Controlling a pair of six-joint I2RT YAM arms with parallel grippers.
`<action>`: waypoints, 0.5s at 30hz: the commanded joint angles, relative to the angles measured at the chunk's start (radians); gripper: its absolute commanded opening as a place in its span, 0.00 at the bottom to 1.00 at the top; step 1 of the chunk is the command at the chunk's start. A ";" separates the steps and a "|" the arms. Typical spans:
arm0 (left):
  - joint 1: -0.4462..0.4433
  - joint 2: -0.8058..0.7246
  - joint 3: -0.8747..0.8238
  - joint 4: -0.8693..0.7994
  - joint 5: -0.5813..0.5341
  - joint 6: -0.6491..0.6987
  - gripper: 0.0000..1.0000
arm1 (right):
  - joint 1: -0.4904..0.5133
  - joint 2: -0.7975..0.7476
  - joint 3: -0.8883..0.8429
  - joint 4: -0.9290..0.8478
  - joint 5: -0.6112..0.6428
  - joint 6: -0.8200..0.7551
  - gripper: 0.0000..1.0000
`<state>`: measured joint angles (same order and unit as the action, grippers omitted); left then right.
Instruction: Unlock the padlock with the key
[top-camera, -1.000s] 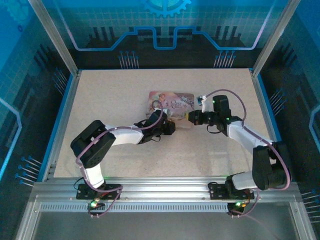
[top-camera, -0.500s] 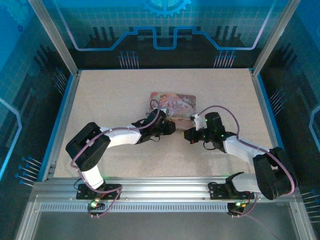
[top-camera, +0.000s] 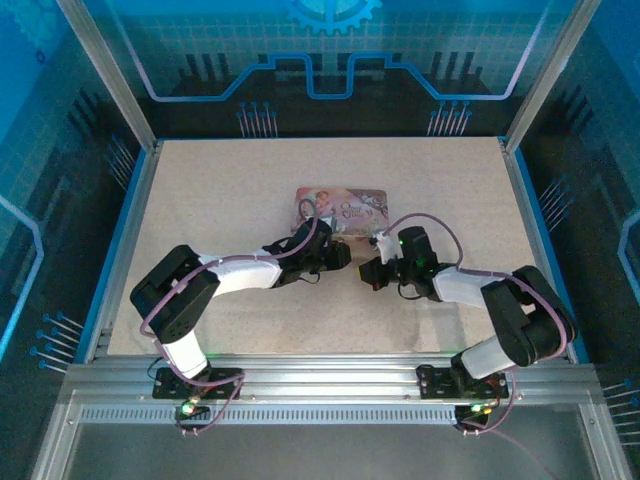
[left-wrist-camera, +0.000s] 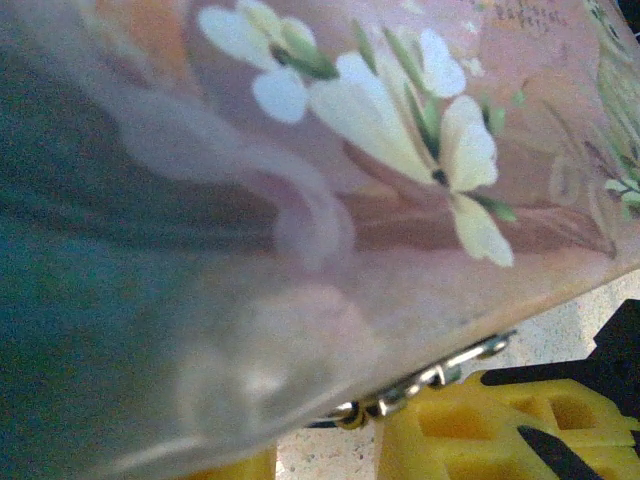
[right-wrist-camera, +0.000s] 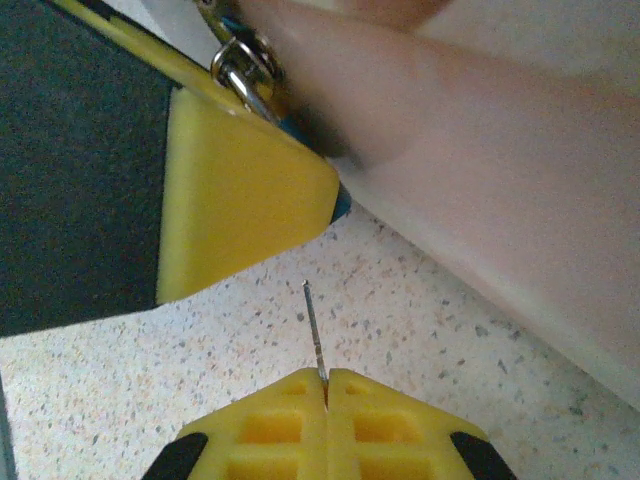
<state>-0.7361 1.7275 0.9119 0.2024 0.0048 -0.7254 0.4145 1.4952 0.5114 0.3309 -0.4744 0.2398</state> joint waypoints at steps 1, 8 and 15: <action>-0.008 -0.055 0.003 0.074 0.014 0.000 0.26 | 0.010 0.039 0.019 0.046 0.001 -0.010 0.00; -0.008 -0.054 0.002 0.075 0.016 -0.007 0.26 | 0.012 0.053 0.029 0.063 0.054 -0.020 0.00; -0.009 -0.059 0.003 0.078 0.021 -0.019 0.27 | 0.015 0.033 0.023 0.061 0.098 -0.043 0.00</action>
<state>-0.7361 1.7267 0.9115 0.1951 0.0048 -0.7387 0.4202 1.5322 0.5228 0.3847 -0.4122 0.2150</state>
